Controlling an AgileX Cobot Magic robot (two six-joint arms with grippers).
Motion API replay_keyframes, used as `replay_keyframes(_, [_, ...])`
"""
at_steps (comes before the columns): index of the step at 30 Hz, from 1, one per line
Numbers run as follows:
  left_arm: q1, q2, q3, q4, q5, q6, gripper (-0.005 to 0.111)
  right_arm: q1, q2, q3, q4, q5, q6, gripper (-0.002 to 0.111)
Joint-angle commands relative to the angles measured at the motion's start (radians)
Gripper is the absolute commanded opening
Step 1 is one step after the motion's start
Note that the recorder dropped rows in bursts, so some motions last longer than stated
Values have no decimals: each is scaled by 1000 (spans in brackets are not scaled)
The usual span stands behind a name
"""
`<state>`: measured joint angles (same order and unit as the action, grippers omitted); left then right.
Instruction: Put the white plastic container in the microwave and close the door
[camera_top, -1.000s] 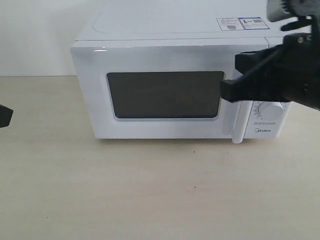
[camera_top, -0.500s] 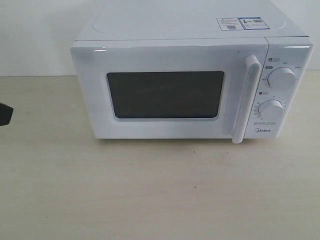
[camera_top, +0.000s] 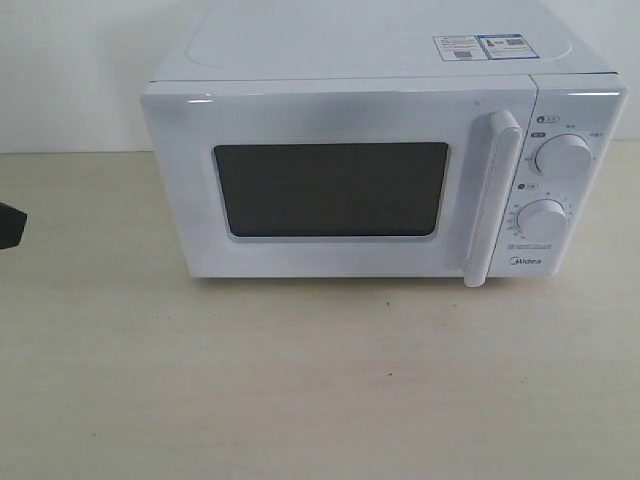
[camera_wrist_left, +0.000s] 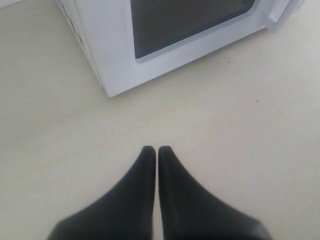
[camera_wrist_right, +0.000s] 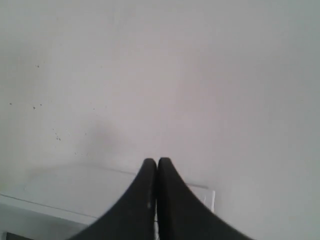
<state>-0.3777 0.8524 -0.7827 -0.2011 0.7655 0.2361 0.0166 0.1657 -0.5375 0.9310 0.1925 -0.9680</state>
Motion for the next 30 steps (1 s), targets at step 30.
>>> replay_keyframes(30, [-4,-8,4,3,-12,-6,4,-60,-166,537,-991,92,1057,0])
